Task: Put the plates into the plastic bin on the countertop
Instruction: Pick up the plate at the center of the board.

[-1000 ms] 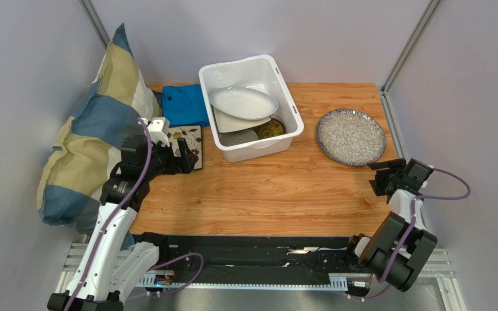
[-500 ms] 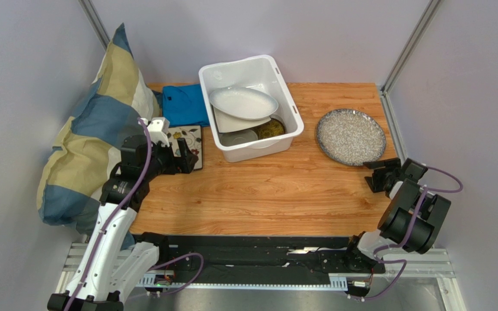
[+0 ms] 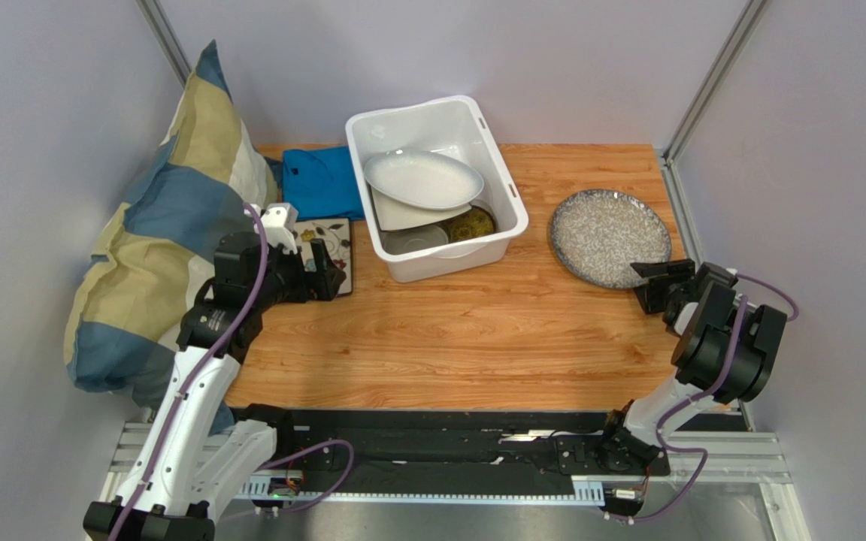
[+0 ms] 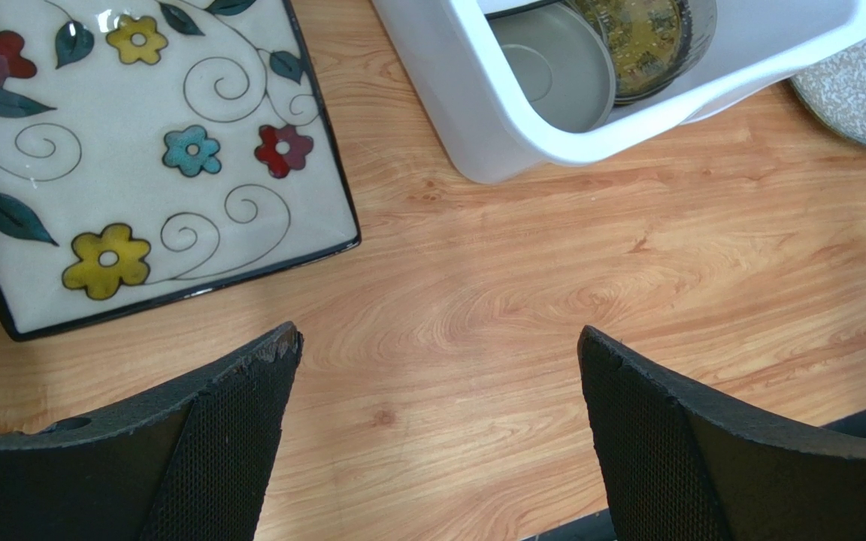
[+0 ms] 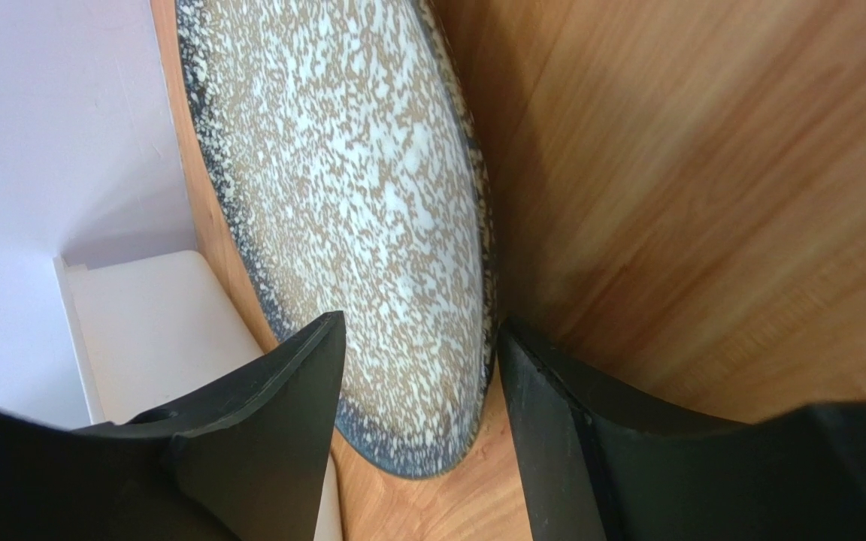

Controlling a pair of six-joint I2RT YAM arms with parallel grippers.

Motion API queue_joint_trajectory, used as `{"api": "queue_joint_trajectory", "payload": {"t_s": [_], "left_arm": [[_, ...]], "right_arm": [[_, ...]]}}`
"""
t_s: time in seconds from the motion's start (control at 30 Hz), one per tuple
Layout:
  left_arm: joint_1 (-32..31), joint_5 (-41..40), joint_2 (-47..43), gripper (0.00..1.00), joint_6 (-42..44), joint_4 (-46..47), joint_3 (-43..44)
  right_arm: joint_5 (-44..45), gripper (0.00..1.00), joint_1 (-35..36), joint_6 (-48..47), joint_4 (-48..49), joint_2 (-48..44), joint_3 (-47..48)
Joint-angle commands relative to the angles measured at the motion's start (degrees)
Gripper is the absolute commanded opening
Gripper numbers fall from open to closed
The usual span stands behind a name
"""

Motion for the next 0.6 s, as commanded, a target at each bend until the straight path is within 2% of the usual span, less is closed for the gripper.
{"api": "queue_joint_trajectory", "payload": {"t_s": [0.0, 0.2, 0.3, 0.43, 0.5, 0.57], "left_arm": [[0.38, -0.28, -0.05, 0.96, 0.61, 1.57, -0.01], [0.38, -1.07, 0.30, 0.96, 0.87, 1.39, 0.17], [0.38, -1.51, 0.39, 0.96, 1.04, 1.21, 0.17], [0.46, -1.60, 0.30, 0.96, 1.13, 1.21, 0.26], [0.38, -1.51, 0.39, 0.96, 1.13, 1.13, 0.26], [0.38, -1.51, 0.30, 0.96, 1.13, 1.21, 0.26]], "right_arm": [[6.47, 0.59, 2.01, -3.40, -5.90, 3.35, 2.22], [8.22, 0.53, 4.38, -3.40, -7.22, 5.46, 5.83], [9.81, 0.43, 5.35, -4.28, -9.15, 5.46, 7.15], [9.90, 0.21, 5.88, -5.33, -11.00, 6.16, 8.91], [9.55, 0.15, 5.88, -5.51, -11.18, 6.52, 9.17], [9.20, 0.03, 5.97, -5.77, -11.09, 6.52, 9.17]]}}
